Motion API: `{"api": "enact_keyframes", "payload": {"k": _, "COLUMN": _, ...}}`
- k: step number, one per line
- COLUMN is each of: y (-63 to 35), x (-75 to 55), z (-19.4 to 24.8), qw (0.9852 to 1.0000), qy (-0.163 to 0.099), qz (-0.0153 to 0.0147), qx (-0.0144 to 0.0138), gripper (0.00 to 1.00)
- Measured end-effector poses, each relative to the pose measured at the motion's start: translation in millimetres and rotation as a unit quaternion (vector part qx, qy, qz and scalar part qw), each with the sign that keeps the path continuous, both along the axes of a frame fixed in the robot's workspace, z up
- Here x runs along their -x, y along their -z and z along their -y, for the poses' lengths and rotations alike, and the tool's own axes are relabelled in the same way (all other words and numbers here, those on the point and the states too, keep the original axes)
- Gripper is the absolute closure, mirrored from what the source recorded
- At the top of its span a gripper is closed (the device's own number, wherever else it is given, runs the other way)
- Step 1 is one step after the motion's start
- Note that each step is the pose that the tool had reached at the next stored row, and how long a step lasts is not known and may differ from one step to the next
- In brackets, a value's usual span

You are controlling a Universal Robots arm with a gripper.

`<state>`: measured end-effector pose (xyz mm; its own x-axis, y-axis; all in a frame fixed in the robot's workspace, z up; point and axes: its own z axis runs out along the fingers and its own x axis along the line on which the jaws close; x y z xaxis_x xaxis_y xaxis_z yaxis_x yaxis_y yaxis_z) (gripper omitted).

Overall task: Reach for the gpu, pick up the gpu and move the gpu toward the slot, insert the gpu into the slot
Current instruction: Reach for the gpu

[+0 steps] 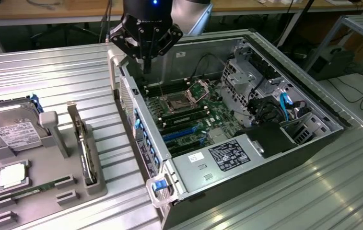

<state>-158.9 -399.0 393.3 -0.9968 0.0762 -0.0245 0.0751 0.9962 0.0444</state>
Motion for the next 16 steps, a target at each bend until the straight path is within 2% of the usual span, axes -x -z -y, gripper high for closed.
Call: {"api": "enact_keyframes", "payload": {"k": 16, "y": 0.0, "x": 14.3, "z": 0.0, "qw": 1.0000, "qy": 0.000, "qz": 0.0000, "qx": 0.0000, "gripper": 0.89}}
